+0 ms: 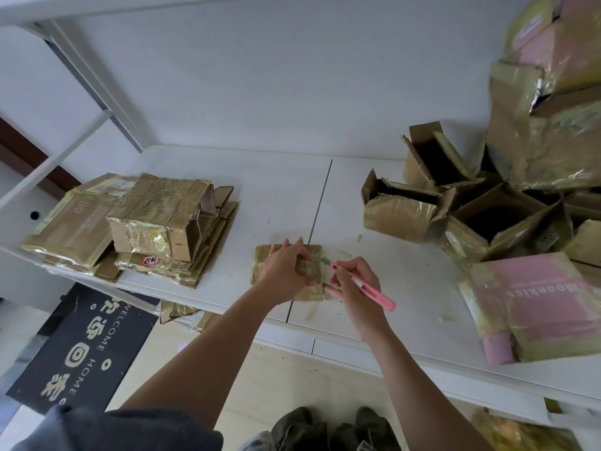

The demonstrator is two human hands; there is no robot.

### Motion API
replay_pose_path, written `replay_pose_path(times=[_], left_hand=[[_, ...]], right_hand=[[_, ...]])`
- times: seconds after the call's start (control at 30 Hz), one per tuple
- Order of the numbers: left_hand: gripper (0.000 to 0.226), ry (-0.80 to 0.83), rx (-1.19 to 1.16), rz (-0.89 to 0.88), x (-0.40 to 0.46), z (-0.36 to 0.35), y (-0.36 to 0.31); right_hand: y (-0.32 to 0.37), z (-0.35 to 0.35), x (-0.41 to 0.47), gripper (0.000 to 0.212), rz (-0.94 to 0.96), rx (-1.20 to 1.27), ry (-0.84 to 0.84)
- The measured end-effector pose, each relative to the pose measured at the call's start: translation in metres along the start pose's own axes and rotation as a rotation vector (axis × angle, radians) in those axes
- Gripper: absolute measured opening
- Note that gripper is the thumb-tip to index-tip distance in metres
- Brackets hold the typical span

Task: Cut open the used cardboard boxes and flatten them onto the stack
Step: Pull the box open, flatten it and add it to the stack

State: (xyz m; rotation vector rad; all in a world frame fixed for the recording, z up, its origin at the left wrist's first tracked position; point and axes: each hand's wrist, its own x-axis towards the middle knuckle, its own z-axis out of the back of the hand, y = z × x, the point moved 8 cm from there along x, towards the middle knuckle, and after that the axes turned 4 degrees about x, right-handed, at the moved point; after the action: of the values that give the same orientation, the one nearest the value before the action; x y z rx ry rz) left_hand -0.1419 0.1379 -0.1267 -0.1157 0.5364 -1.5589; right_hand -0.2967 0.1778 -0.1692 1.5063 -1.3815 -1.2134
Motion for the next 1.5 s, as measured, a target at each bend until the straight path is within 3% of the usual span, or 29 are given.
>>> replay_pose_path(times=[0.33, 0.53, 0.93, 1.37, 1.5], left_hand=[[0.052, 0.024, 0.013, 0.007, 0.002, -0.001, -0.001], [0.051, 0.043, -0.008, 0.005, -0.001, 0.0, -0.004], [0.041, 0.028, -0.022, -0.024, -0.006, 0.01, -0.014], [0.041, 0.052, -0.15, 0.001, -0.002, 0.006, -0.007], [0.016, 0.053, -0.27, -0.007, 0.005, 0.013, 0.005]], right_hand=[[0.001, 0.015, -0.016, 0.019, -0.027, -0.125, 0.052], [0.011, 0.009, -0.004, 0.009, 0.001, -0.003, 0.014], [-0.003, 0.004, -0.006, 0.012, 0.005, 0.015, -0.042], [-0.001, 0.006, -0.01, 0.02, -0.006, -0.142, 0.07], [0.013, 0.02, -0.001, 0.015, -0.021, -0.055, 0.034]])
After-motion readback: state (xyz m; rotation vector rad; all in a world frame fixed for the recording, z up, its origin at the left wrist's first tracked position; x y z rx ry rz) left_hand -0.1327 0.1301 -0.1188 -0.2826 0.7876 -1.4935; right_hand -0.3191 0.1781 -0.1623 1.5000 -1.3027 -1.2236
